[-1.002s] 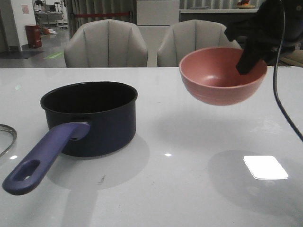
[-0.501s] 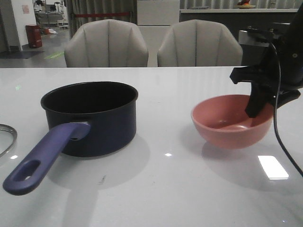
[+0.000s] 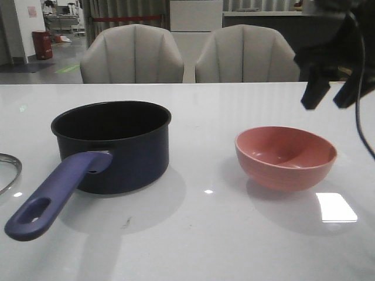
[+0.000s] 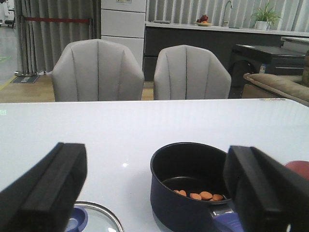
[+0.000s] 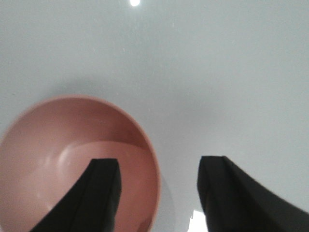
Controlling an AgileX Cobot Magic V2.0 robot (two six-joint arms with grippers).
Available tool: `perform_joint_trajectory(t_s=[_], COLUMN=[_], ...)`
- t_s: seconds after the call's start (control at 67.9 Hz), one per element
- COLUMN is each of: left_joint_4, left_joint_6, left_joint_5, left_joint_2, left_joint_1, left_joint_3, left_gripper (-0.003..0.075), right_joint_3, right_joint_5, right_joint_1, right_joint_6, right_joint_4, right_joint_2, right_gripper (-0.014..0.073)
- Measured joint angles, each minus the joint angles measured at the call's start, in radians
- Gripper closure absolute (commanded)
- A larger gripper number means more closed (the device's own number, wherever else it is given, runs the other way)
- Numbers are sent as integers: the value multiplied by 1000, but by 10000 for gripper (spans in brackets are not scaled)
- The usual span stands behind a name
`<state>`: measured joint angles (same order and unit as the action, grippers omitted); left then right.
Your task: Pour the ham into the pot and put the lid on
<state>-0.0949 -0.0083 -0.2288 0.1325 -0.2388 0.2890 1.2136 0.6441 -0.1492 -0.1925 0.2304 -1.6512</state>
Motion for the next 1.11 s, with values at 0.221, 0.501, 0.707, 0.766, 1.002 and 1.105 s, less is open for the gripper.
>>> perform_joint_trajectory(t_s=[0.221, 0.501, 0.707, 0.766, 1.002, 1.105], left_joint_4=[0, 0, 0, 0, 0, 0], left_joint_6=[0, 0, 0, 0, 0, 0], left_joint_5=[2, 2, 3, 5, 8, 8], left_joint_2=[0, 0, 0, 0, 0, 0], left_joint_1=[0, 0, 0, 0, 0, 0], left_joint_3=[0, 0, 0, 0, 0, 0], left_gripper=[118, 118, 118, 118, 118, 118], right_joint_3=[-68, -313, -530, -601, -841, -941], right_joint_5=[-82, -274, -374, -389, -432, -434], right_joint_1=[-44, -96, -96, -96, -96, -96], right_joint_6=[-6, -8, -10, -10, -10, -10], right_joint_4=[-8, -8, -8, -8, -8, -8], right_joint_2=[275, 642, 944, 1027, 1381, 1486], right_gripper=[123, 123, 123, 123, 123, 123])
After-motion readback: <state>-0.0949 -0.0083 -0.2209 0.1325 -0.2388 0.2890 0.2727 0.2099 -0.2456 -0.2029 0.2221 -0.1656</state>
